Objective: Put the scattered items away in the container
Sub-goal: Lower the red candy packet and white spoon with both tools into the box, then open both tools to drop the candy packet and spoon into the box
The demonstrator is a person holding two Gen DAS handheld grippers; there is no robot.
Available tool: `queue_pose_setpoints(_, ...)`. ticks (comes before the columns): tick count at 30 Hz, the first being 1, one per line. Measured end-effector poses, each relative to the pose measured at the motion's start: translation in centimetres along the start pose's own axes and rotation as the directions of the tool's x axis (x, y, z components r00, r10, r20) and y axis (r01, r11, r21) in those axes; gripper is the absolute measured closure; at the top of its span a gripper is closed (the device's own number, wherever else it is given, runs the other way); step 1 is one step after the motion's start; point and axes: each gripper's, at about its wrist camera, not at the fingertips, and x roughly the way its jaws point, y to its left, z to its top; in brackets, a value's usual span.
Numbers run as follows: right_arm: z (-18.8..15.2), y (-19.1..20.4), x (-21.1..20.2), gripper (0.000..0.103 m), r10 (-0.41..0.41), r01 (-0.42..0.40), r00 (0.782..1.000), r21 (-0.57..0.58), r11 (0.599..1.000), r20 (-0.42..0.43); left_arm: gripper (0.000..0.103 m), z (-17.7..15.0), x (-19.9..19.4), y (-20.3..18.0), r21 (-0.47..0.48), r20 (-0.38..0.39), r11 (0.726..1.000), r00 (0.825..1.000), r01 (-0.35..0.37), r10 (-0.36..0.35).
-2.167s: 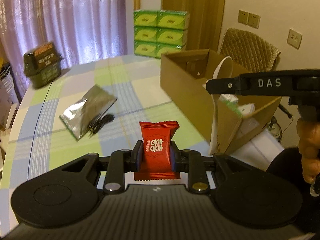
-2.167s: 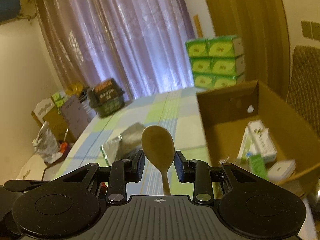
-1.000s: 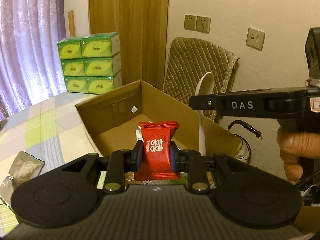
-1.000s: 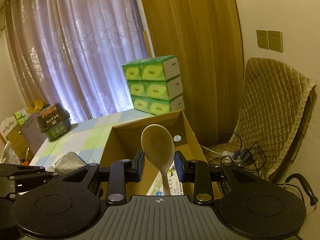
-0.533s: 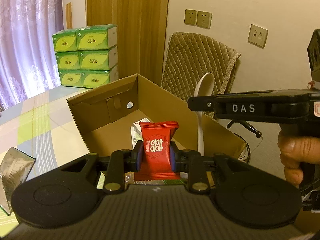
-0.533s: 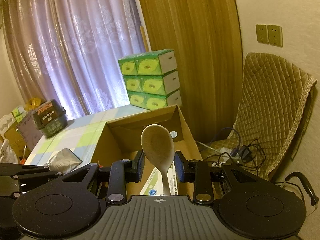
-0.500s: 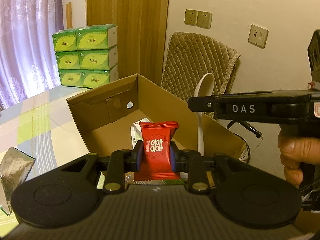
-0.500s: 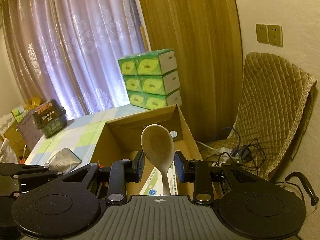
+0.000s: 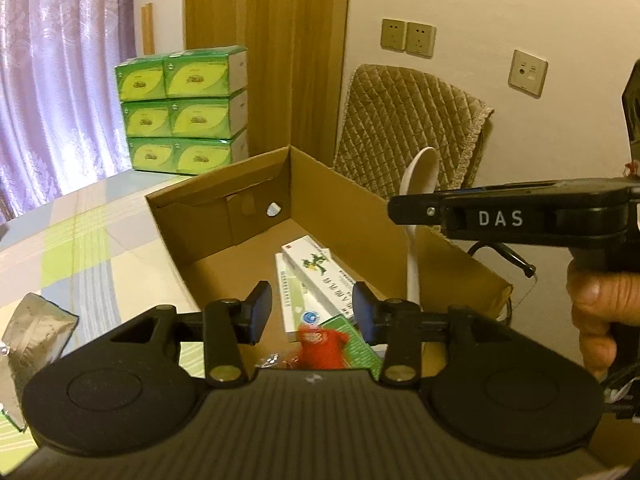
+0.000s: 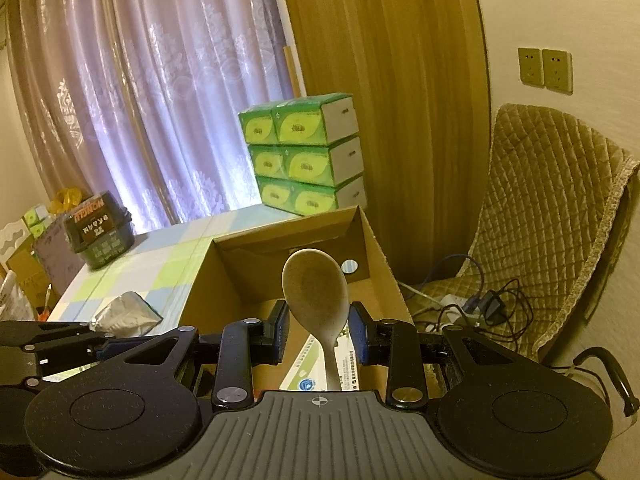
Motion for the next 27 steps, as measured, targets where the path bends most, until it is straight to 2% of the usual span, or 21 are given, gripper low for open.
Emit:
queue_pose_setpoints(6,-0.2,0.3,0.4,0.068,0.004,-0.004,1.000,-0.003,1.000,-0.007,0.063,-1.1,-0.9,1.1,-0.036,0.000,0.999,1.000,-0.020,0.020)
queue_pose_setpoints(11,-0.4,0.7,0.7,0.068,0.008,-0.008,1.000,-0.006,1.000,-0.012,0.059,-1.7,-1.3,1.8,-0.062,-0.001,0.998,1.000,-0.029,0.029)
queue_pose_setpoints(25,-1.1,1.3,1.7,0.067,0.004,-0.005,0.999,-0.027,1.000,-0.038,0.054,-2.3,-1.6,2.4,-0.085,-0.009,0.996,0.999,-0.040,0.040)
queue_pose_setpoints(26,-1.2,1.2,1.8,0.059,0.001,-0.002,0.999,-0.024,1.000,-0.038,0.053,-2.4,-1.6,2.5,-0.088,-0.009,0.995,0.999,-0.040,0.040)
queue_pose_setpoints(27,-1.2,1.2,1.8,0.026,-0.005,0.004,0.999,-0.020,1.000,-0.035,0.053,-2.4,-1.6,2.6,-0.091,-0.010,0.995,0.999,-0.040,0.039)
